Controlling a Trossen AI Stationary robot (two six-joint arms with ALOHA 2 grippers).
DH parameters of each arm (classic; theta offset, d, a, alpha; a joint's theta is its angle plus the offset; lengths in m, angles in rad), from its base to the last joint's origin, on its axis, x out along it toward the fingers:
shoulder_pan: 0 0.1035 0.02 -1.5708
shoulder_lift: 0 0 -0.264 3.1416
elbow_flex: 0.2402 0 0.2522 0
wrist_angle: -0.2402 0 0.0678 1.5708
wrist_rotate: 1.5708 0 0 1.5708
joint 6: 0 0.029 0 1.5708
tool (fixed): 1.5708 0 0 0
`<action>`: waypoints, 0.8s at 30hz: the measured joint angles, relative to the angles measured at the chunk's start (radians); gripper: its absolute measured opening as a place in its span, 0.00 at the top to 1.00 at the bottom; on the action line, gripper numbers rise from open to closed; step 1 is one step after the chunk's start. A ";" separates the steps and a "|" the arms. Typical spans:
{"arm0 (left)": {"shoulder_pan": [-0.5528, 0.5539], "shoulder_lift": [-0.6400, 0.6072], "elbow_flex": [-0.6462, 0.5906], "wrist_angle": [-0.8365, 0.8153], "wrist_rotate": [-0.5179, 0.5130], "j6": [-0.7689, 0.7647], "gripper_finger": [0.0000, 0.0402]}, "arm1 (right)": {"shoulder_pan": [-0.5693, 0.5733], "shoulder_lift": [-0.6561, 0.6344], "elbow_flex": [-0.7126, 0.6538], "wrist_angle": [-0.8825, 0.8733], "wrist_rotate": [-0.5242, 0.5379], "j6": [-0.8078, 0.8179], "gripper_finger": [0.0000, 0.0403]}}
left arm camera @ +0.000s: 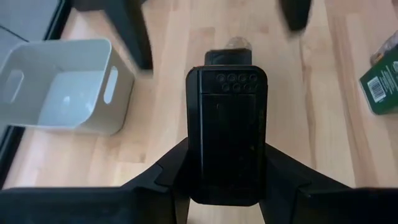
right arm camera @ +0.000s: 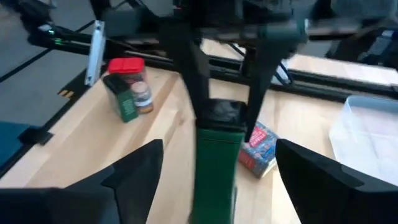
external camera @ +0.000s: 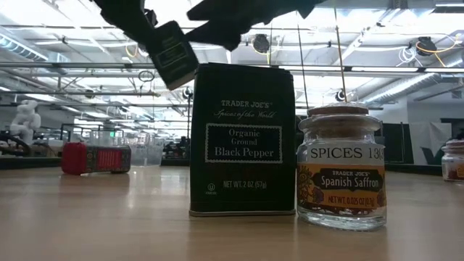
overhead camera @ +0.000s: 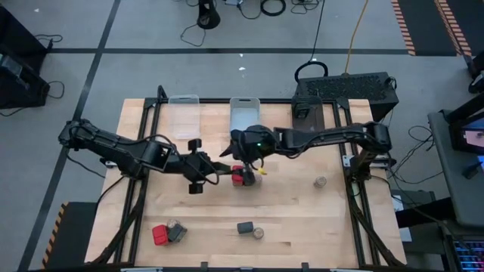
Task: Sort spices by type
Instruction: Put the green seasoning can into the black bin
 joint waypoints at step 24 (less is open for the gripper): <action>0.069 0.000 0.000 0.029 -0.019 0.000 0.65 | 0.000 0.063 0.035 0.048 0.176 0.022 0.53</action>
